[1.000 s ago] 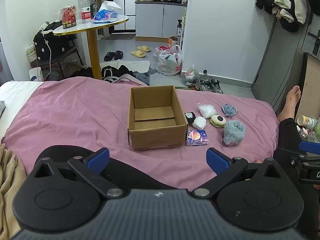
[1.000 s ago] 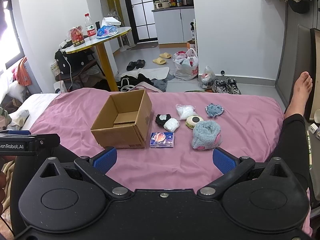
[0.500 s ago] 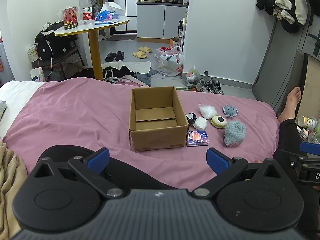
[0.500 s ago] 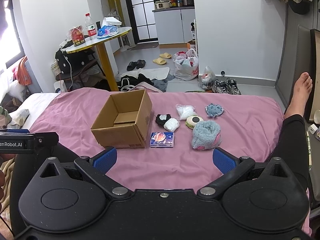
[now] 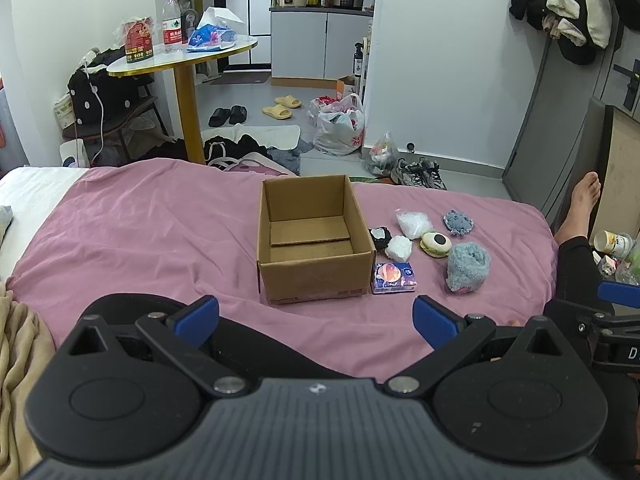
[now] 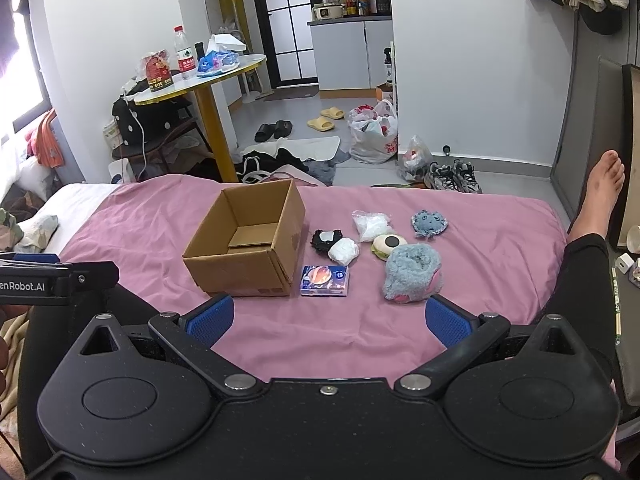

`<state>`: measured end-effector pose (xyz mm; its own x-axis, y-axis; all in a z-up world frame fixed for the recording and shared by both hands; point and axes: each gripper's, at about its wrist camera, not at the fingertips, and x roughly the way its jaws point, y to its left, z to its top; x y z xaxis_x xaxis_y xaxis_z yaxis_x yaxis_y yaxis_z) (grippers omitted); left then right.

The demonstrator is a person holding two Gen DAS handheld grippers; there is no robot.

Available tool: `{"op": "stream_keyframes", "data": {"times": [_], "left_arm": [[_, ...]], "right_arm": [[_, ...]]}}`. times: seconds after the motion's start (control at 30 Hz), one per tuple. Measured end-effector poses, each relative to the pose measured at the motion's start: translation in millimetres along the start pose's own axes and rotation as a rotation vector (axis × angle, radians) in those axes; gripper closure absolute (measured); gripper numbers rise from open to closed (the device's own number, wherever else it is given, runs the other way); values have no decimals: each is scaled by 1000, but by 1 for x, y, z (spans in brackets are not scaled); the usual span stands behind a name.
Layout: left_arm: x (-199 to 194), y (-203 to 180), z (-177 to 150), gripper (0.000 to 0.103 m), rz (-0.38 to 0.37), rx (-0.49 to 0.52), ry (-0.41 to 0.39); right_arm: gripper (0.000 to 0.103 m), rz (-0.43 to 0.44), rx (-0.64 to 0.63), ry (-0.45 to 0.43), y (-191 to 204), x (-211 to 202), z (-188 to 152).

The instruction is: Organize soft objects

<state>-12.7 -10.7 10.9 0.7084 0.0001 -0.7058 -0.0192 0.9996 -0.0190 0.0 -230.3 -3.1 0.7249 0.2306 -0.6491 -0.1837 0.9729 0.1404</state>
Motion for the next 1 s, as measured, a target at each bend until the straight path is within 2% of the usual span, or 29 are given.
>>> {"op": "stream_keyframes", "data": {"times": [0.13,1.0], "left_arm": [[-2,-4,1,1,21,23,-13],[11,-4,5,1,2,12,2]], "right_arm": [[0,1,0,0,0,0,0],[0,12,18,8,-4,13,-2]]}}
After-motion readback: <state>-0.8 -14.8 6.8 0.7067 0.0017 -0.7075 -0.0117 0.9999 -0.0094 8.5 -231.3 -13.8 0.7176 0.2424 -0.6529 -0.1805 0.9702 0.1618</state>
